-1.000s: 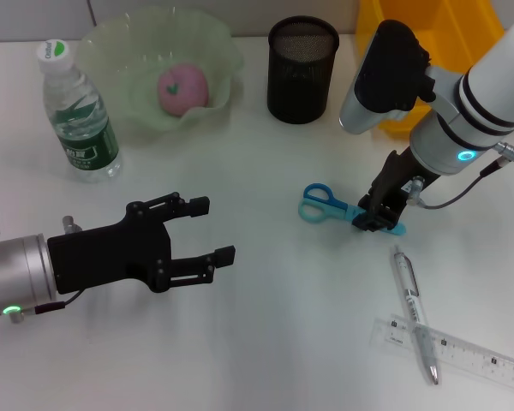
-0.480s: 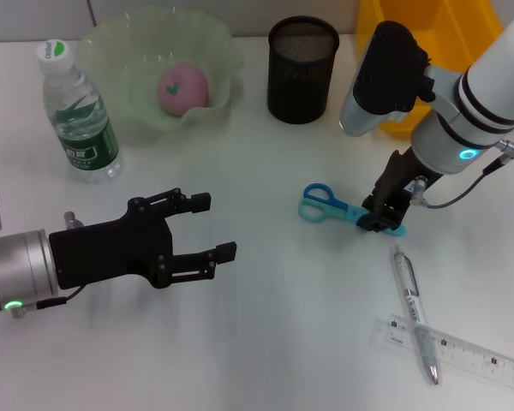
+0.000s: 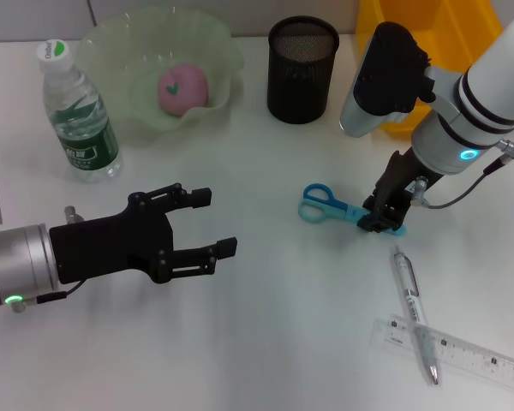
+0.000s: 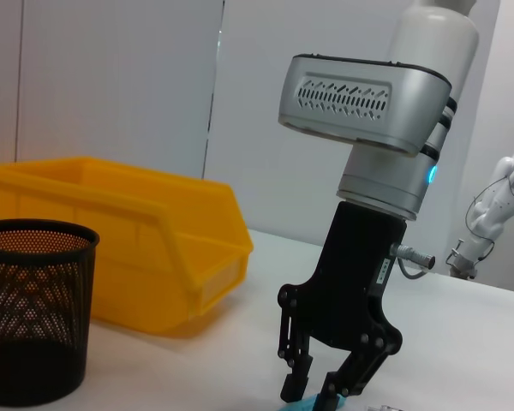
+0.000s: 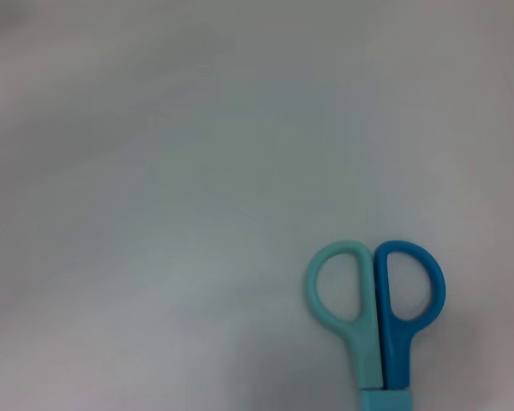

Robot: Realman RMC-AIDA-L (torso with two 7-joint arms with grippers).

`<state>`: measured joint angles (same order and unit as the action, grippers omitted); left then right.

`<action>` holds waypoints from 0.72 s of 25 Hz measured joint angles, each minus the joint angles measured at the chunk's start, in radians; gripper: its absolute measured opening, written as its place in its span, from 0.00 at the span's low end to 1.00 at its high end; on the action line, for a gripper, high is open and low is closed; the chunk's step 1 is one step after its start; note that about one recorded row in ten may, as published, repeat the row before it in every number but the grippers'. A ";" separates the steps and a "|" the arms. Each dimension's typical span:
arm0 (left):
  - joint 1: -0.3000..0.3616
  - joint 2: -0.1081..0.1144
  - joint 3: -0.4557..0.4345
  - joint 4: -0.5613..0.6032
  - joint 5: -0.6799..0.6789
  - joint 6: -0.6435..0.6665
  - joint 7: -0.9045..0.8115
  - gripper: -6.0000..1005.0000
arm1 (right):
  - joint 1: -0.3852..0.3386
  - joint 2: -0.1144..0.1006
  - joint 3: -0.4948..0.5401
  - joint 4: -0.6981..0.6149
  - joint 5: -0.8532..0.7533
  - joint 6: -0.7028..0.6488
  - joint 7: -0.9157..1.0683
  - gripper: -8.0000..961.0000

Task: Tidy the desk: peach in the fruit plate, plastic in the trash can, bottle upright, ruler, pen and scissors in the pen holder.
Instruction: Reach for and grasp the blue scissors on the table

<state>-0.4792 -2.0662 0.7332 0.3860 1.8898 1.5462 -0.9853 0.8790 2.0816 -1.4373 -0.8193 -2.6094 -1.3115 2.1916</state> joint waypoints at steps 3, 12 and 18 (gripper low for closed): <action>-0.002 0.000 0.000 0.000 0.000 0.000 0.000 0.83 | 0.000 0.000 0.000 0.001 0.000 0.000 -0.001 0.27; -0.004 0.000 0.000 0.001 0.000 -0.001 -0.001 0.83 | 0.000 0.000 0.000 0.004 0.000 0.005 -0.004 0.27; -0.004 0.000 0.000 0.001 0.000 -0.001 -0.001 0.83 | -0.001 0.000 0.000 0.004 0.000 0.007 -0.004 0.26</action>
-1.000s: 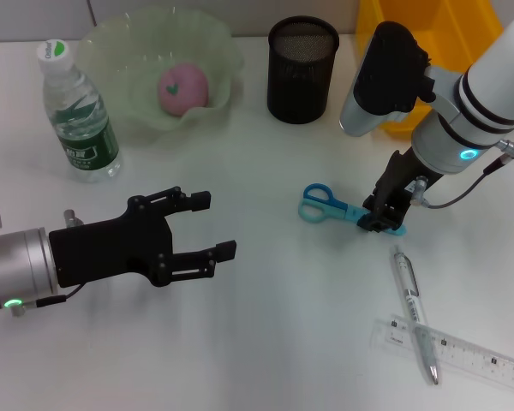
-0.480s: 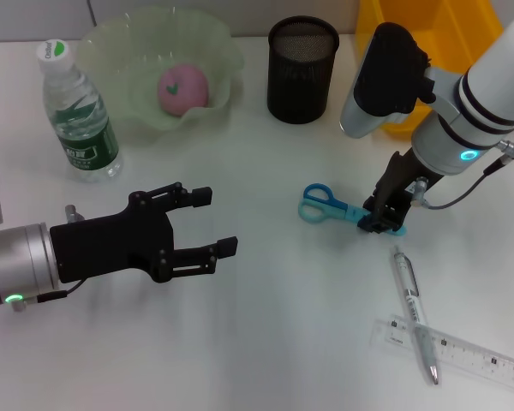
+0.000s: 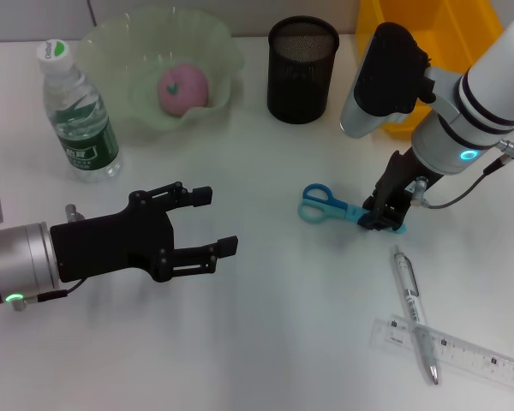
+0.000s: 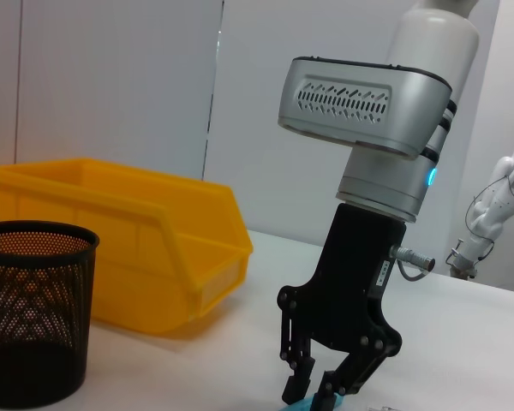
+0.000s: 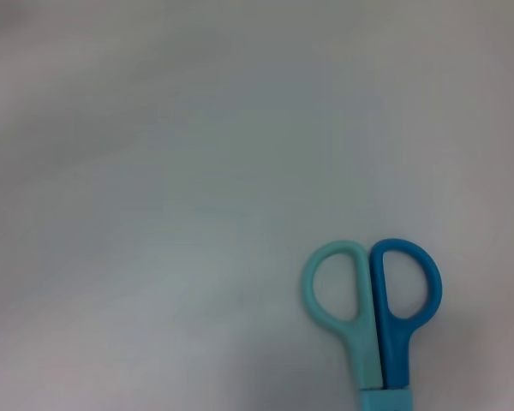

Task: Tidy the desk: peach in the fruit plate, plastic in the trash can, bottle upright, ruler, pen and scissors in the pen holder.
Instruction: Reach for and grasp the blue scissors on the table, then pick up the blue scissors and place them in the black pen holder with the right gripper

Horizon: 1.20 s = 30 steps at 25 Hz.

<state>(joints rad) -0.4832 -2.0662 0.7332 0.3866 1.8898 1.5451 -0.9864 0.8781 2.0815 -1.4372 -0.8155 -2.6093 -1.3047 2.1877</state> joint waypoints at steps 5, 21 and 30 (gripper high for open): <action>0.000 0.000 0.000 0.000 0.000 0.000 0.000 0.83 | 0.000 0.000 0.000 0.003 0.000 0.000 0.000 0.23; 0.000 0.000 -0.001 0.000 -0.001 0.000 0.000 0.83 | -0.010 0.000 0.036 -0.030 0.005 -0.034 -0.011 0.20; 0.000 0.001 -0.012 0.001 -0.002 0.000 0.000 0.83 | -0.022 0.000 0.078 -0.050 0.008 -0.039 -0.020 0.20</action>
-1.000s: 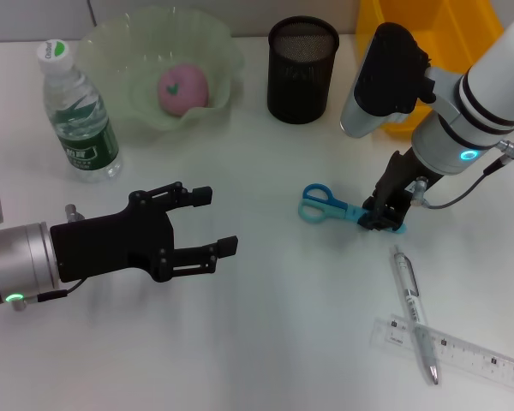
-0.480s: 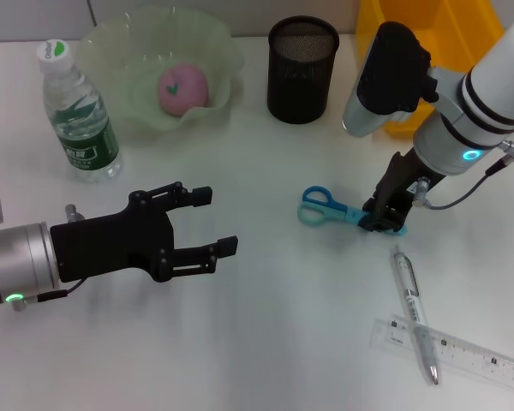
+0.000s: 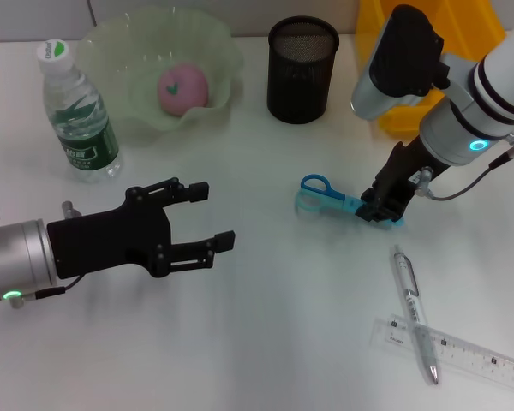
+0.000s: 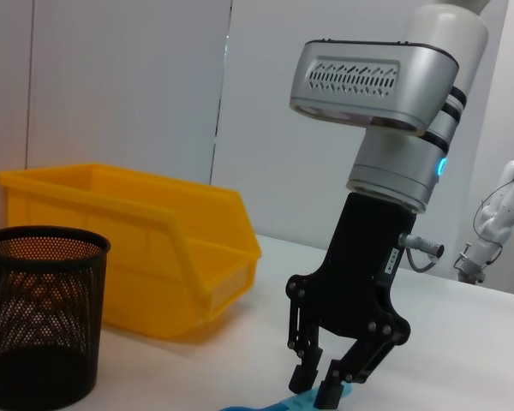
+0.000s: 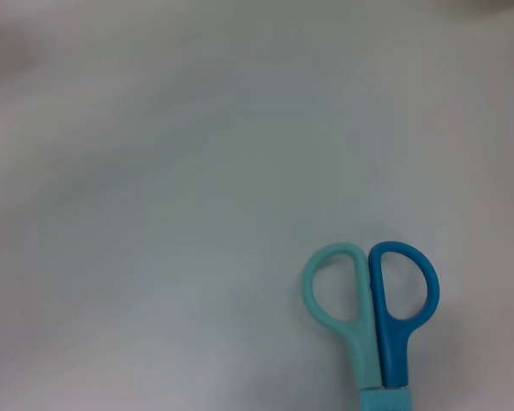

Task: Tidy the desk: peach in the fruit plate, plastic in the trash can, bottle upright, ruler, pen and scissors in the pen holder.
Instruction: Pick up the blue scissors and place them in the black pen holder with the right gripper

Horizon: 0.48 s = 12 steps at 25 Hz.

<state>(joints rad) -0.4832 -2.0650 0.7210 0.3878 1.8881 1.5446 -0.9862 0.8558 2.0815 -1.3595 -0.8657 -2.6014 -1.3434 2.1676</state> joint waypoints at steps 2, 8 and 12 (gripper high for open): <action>0.000 0.000 0.000 0.003 0.000 -0.001 0.000 0.83 | -0.001 0.000 0.005 -0.001 0.001 -0.004 -0.001 0.20; -0.001 0.000 -0.001 0.010 0.000 -0.003 0.000 0.83 | -0.009 0.000 0.054 -0.009 0.011 -0.008 -0.024 0.20; -0.002 0.000 -0.008 0.011 0.000 -0.010 0.000 0.83 | -0.020 0.000 0.077 -0.015 0.035 -0.009 -0.045 0.20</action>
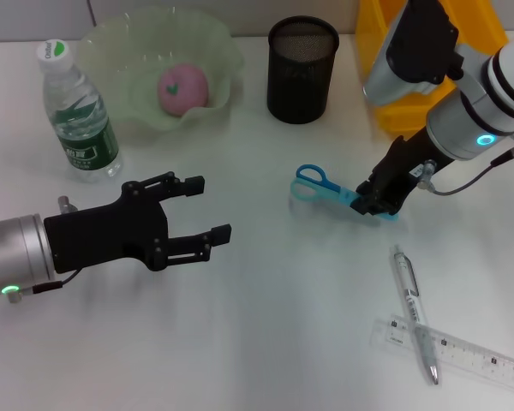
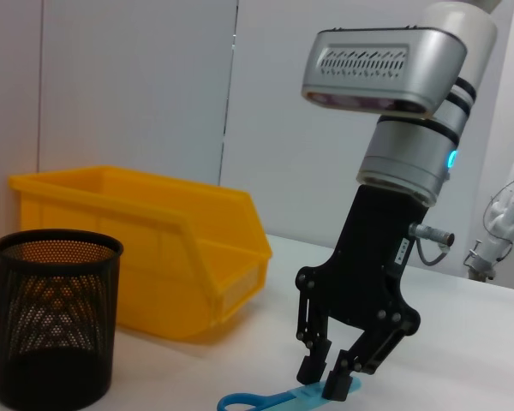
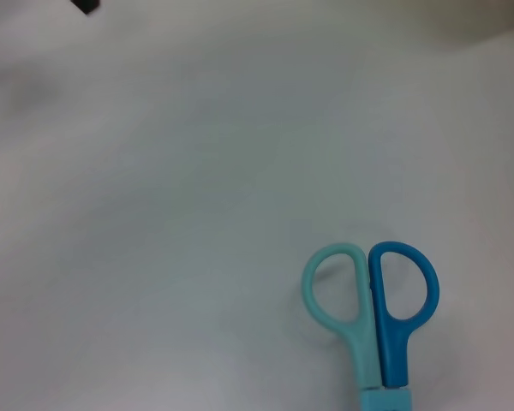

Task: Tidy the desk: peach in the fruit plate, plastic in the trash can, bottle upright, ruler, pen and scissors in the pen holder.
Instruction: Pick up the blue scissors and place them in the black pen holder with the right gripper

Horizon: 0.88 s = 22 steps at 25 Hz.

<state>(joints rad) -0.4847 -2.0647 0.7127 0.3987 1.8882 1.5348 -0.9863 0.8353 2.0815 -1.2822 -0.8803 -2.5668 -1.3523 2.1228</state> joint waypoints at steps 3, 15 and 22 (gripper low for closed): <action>-0.001 0.000 -0.004 0.000 0.000 -0.002 0.000 0.83 | -0.013 -0.001 0.022 -0.009 0.018 0.000 -0.018 0.20; -0.002 -0.001 -0.029 0.000 0.000 -0.023 0.000 0.83 | -0.113 -0.002 0.119 -0.047 0.177 0.002 -0.175 0.21; -0.002 -0.002 -0.032 0.000 -0.002 -0.030 0.000 0.83 | -0.181 -0.002 0.174 -0.049 0.316 0.006 -0.311 0.21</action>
<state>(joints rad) -0.4863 -2.0663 0.6810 0.3988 1.8867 1.5051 -0.9863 0.6543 2.0800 -1.1081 -0.9288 -2.2509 -1.3466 1.8116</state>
